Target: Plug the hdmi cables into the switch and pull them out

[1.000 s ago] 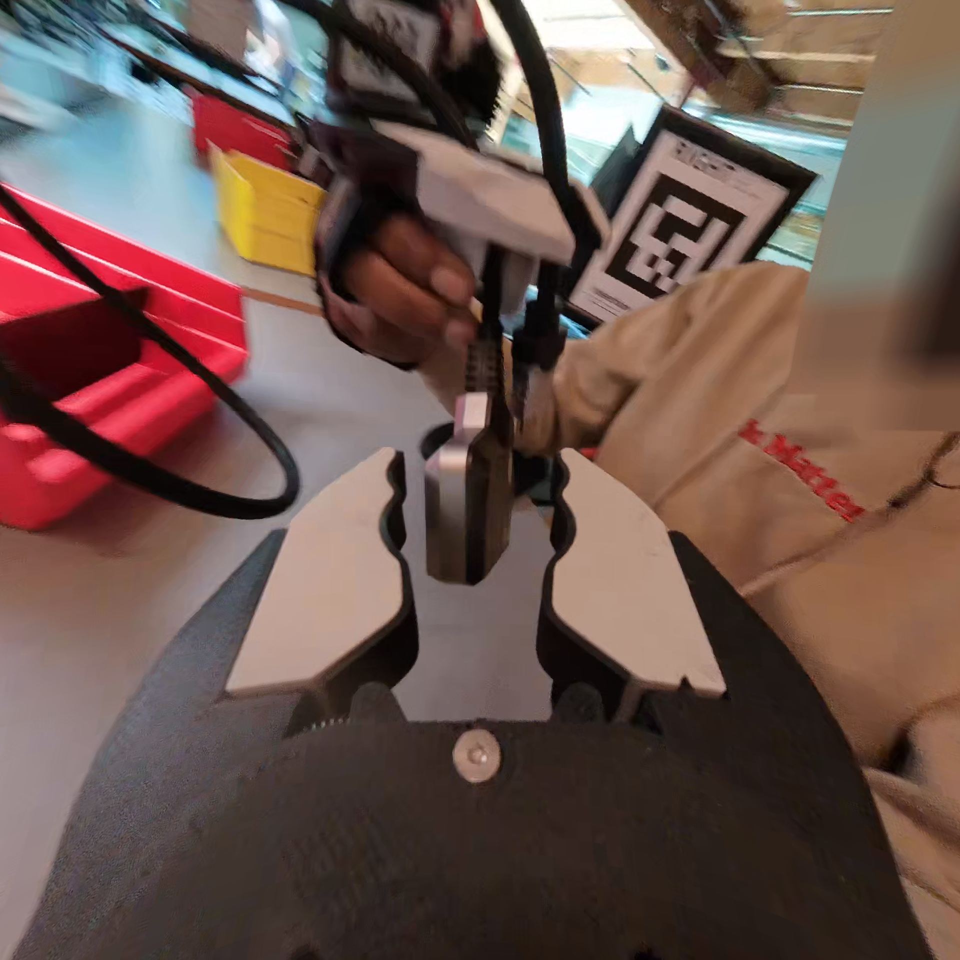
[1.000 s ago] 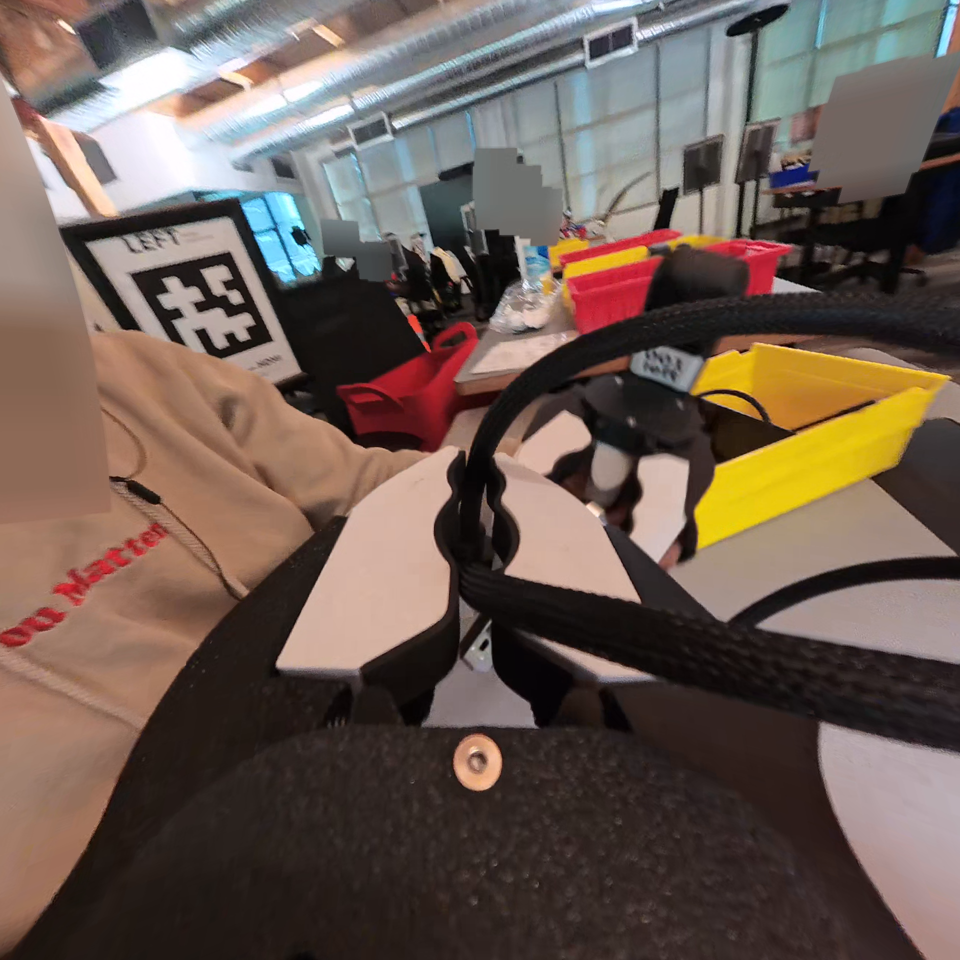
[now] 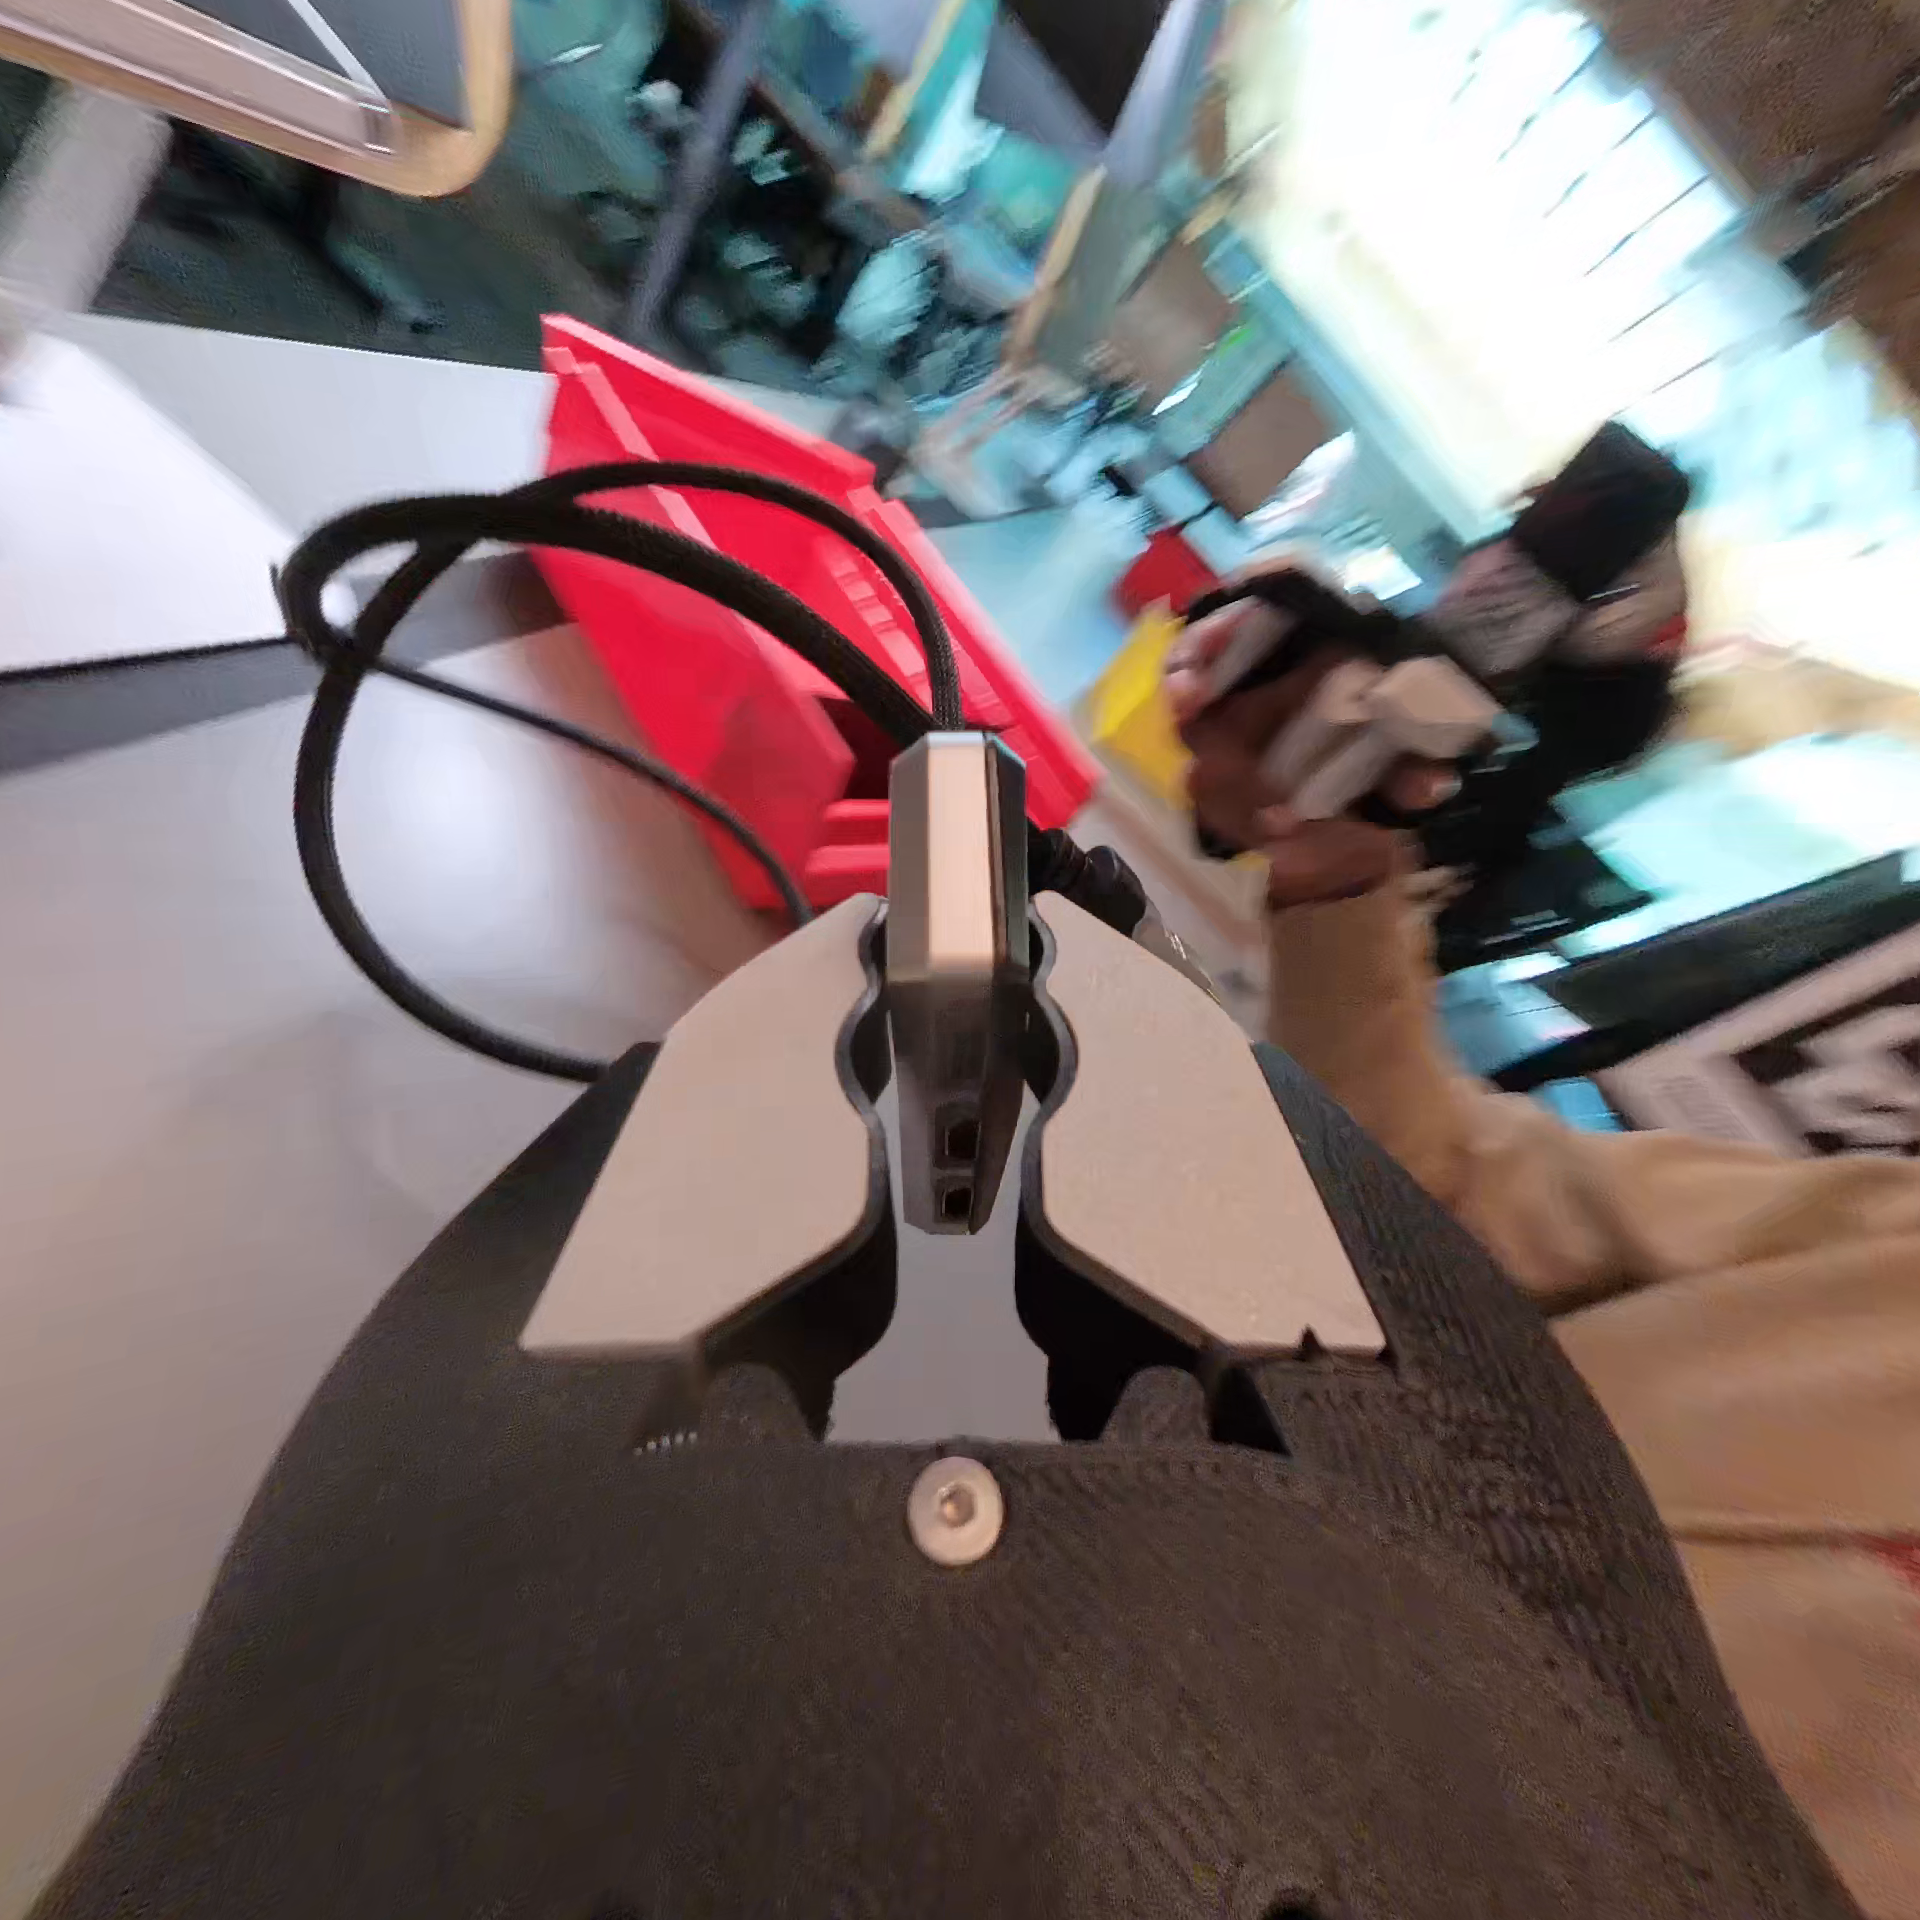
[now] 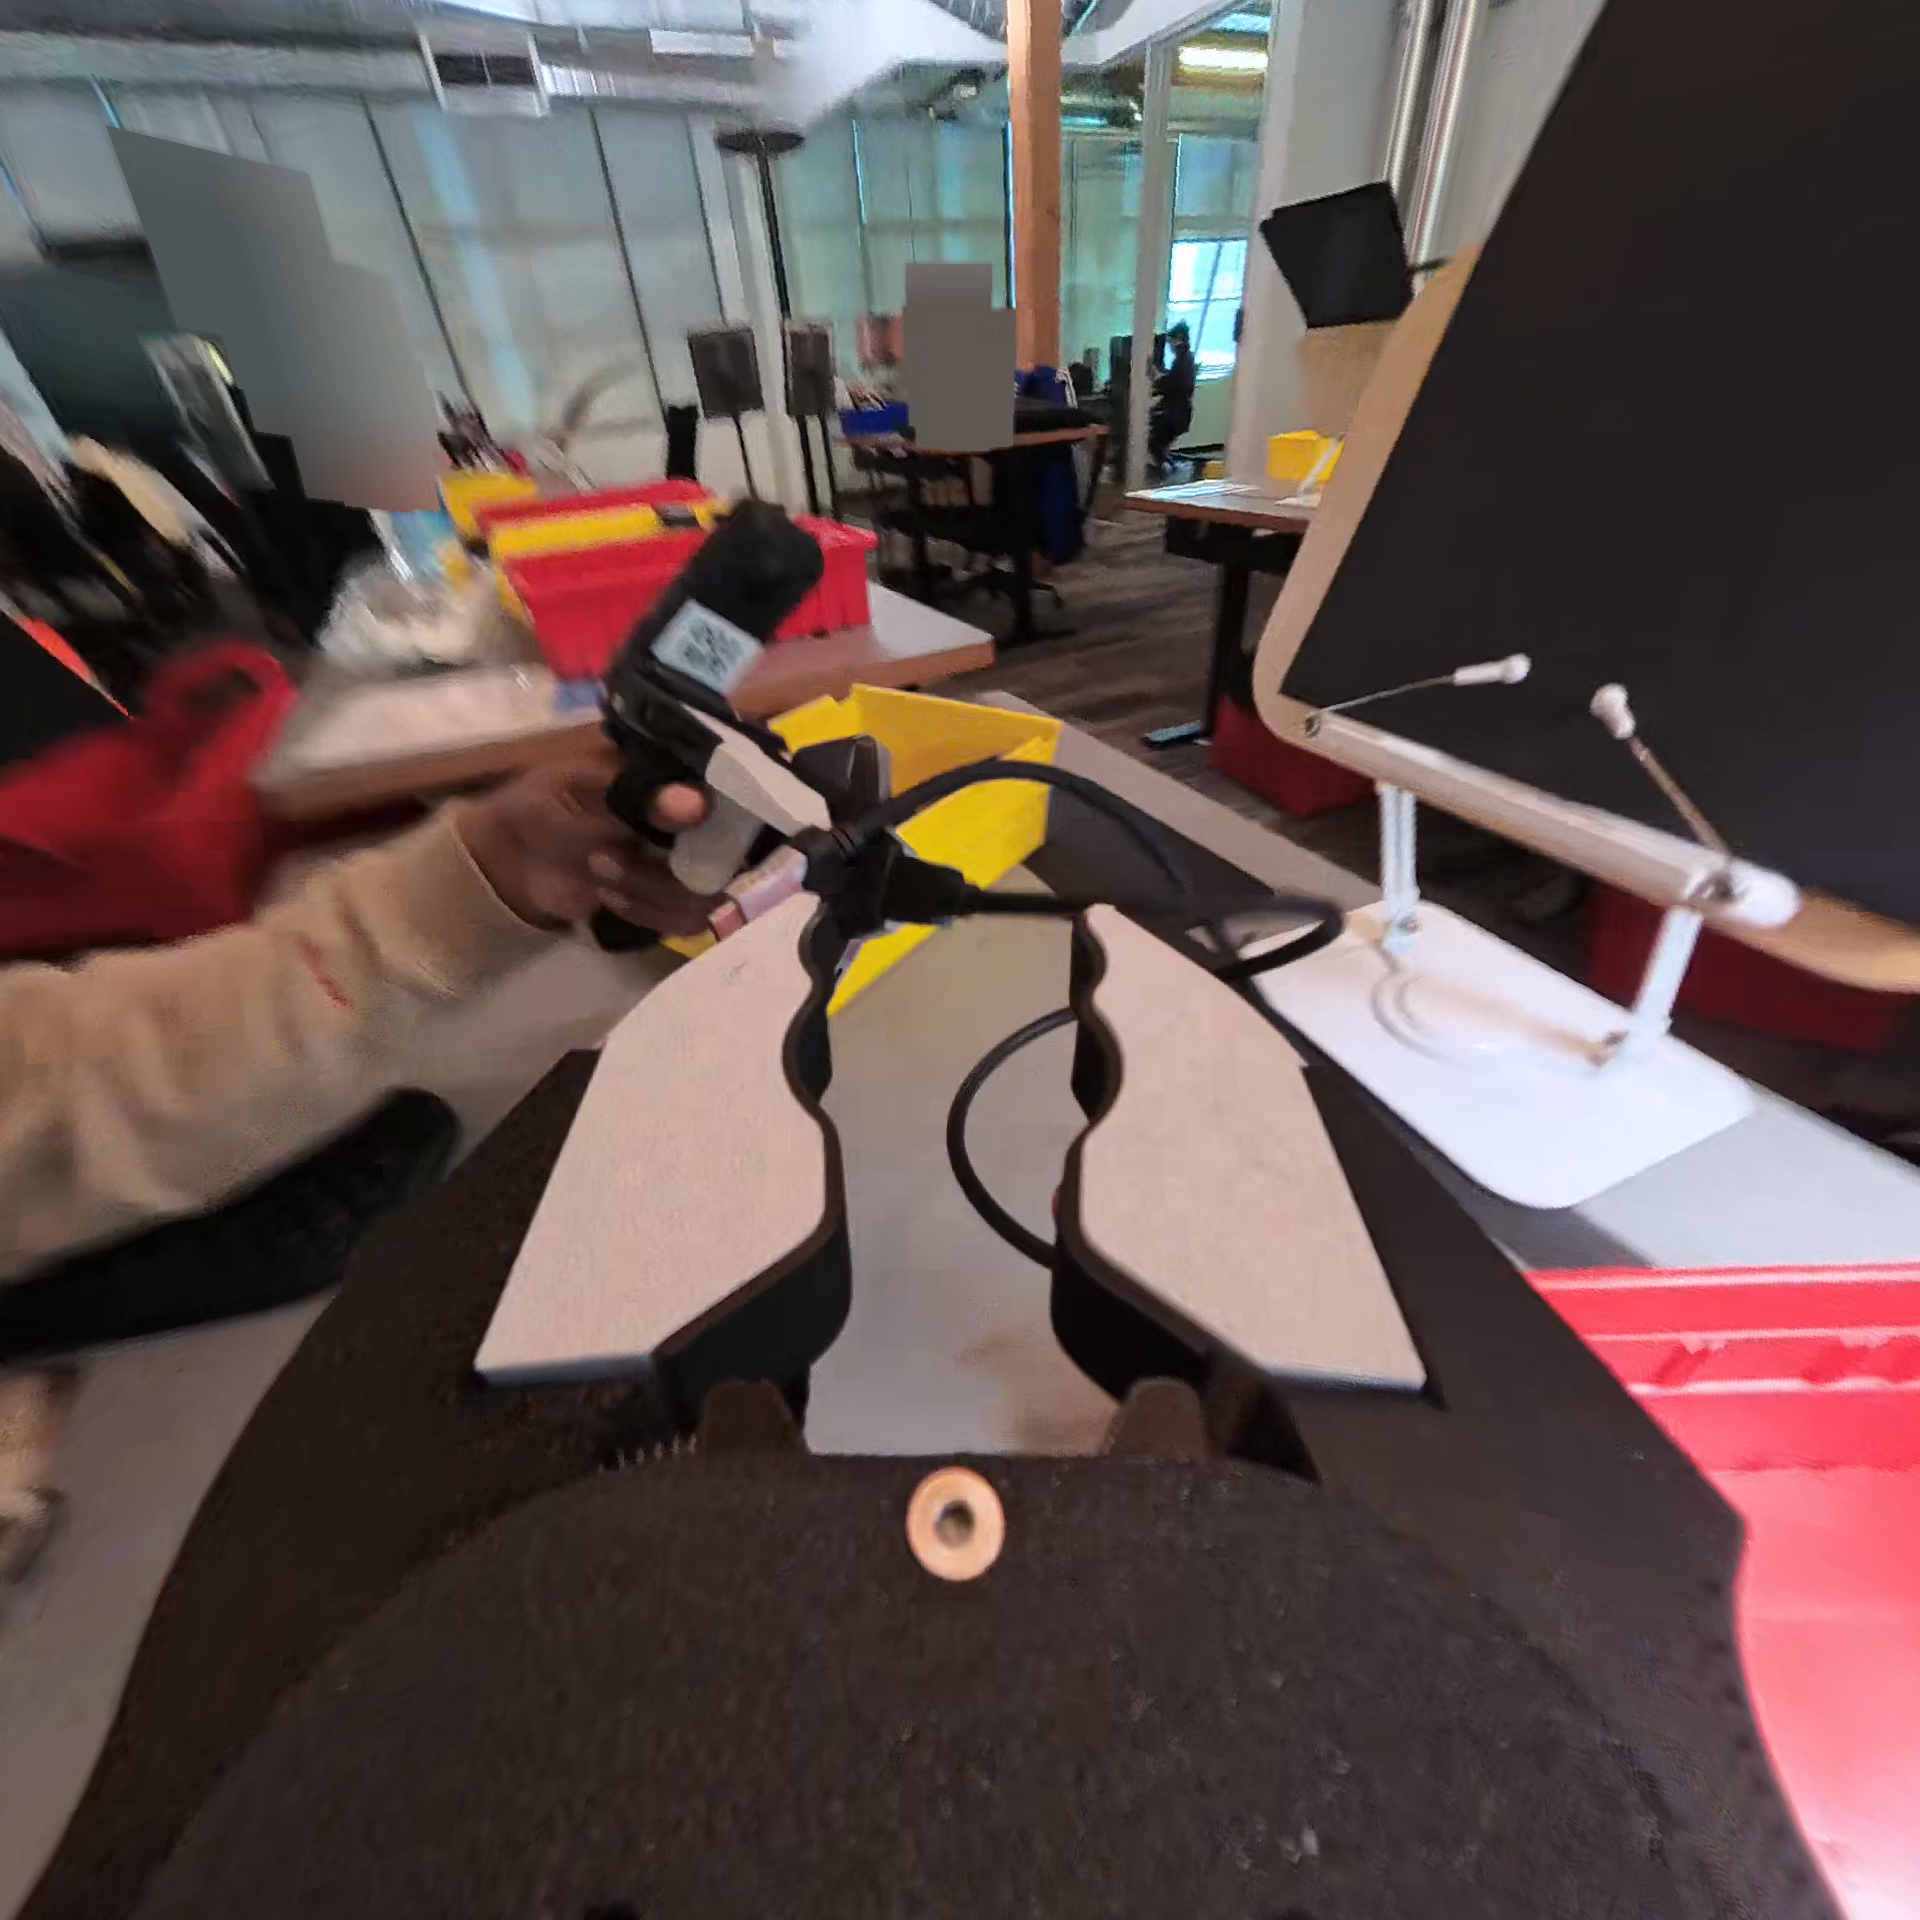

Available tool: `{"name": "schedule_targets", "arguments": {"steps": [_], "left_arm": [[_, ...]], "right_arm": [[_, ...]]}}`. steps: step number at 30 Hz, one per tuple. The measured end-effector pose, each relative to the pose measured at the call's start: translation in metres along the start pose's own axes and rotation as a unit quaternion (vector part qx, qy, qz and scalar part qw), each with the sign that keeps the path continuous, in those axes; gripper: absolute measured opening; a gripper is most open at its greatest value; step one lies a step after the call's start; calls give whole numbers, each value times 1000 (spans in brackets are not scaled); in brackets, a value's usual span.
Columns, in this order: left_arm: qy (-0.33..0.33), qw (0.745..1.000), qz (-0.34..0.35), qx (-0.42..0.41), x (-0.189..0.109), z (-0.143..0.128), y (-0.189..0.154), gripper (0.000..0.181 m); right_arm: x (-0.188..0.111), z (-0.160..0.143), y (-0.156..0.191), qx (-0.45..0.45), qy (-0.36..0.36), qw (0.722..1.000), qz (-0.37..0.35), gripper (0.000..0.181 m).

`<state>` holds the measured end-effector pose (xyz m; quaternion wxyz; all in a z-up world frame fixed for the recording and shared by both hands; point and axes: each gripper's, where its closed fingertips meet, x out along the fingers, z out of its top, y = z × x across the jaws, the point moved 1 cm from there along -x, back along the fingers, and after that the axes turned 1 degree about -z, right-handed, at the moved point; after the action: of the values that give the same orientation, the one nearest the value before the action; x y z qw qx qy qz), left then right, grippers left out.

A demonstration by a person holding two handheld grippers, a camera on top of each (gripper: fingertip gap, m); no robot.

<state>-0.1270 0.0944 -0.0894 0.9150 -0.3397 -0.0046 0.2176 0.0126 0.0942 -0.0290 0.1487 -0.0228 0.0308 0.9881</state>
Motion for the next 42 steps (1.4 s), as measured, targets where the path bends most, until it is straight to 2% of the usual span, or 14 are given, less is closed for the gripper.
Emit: {"name": "schedule_targets", "arguments": {"steps": [1, 4, 8, 12, 16, 19, 24, 27, 30, 32, 34, 37, 40, 42], "left_arm": [[12, 999, 33, 24, 1, -2, 1, 22], [2, 999, 30, 29, 9, 1, -10, 22], [-1, 997, 51, 53, 17, -1, -13, 22], [4, 995, 69, 73, 18, -2, -13, 23], [5, 994, 72, 84, 6, 4, -12, 22], [26, 993, 71, 95, -11, 5, -10, 22], [74, 989, -4, 126, -38, -3, -35, 22], [43, 987, -101, 120, -53, 6, -69, 22], [-2, 977, -181, 113, -65, 18, -102, 22], [-46, 970, -213, 104, -68, 30, -118, 22], [-74, 972, -203, 95, -66, 38, -119, 22], [-101, 978, -164, 79, -60, 45, -103, 22], [-117, 985, -116, 55, -55, 49, -81, 22], [-122, 988, -81, 46, -49, 49, -67, 22]], "right_arm": [[6, -4, 6, -35, 13, 999, -8, 43], [34, -33, 29, -94, 100, 991, -9, 46], [73, -82, 52, -37, 185, 982, 17, 52], [86, -105, 49, 29, 203, 979, 4, 16], [79, -106, 46, 11, 216, 976, 19, 11], [63, -79, 41, 18, 179, 983, 37, 9], [18, -38, -14, 33, 95, 994, -40, 7], [2, -50, -48, 4, 124, 985, -123, 7], [12, -80, -55, 13, 187, 972, -142, 7], [23, -107, -50, -22, 256, 956, -140, 7], [36, -132, -36, -60, 307, 943, -112, 8], [49, -146, -22, -104, 328, 935, -86, 8], [44, -124, -27, -107, 280, 949, -96, 32], [32, -97, -34, -106, 230, 960, -117, 38]]}}
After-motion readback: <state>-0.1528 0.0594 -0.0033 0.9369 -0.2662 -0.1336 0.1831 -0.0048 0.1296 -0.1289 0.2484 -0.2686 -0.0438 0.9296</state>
